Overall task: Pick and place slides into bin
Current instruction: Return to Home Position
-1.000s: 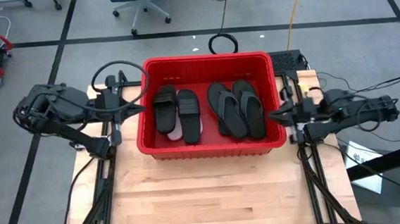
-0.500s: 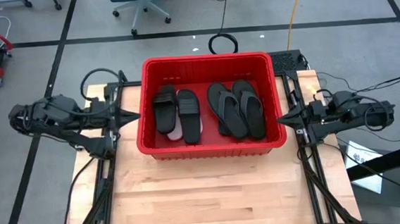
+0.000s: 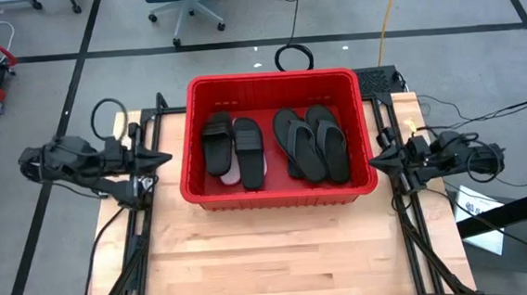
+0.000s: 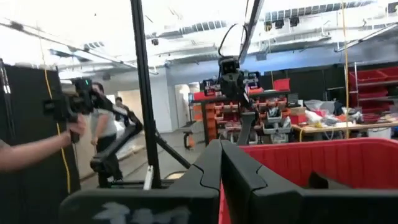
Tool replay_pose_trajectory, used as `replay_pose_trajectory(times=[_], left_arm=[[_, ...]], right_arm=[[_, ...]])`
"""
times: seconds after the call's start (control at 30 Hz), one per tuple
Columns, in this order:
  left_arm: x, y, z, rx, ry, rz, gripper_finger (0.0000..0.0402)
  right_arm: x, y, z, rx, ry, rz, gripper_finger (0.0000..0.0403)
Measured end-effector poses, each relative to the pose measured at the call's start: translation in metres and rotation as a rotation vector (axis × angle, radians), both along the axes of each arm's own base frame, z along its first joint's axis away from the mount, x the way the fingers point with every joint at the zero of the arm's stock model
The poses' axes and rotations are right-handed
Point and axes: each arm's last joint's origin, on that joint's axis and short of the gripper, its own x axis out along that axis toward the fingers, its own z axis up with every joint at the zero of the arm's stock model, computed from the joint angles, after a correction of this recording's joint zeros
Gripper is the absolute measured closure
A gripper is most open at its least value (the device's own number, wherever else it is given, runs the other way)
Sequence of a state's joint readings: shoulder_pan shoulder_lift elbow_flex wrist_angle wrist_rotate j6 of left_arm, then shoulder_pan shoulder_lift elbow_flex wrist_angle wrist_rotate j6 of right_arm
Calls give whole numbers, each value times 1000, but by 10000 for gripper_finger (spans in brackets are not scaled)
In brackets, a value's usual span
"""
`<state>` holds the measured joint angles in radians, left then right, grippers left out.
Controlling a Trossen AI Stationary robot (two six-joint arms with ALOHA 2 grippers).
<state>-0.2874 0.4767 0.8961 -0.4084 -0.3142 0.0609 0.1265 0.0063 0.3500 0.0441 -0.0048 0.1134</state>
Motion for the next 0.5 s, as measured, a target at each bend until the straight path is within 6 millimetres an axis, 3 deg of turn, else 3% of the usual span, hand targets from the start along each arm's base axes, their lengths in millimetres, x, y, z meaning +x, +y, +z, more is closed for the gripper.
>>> replay_pose_trajectory(times=[0.27, 0.5], left_arm=[[-10, 3, -32, -28, -83, 0, 399], [-10, 3, -67, -41, -88, -1, 397]], right_arm=[[-3, 2, 4, -106, -62, 33, 403], [3, 3, -6, -109, -45, 71, 403]])
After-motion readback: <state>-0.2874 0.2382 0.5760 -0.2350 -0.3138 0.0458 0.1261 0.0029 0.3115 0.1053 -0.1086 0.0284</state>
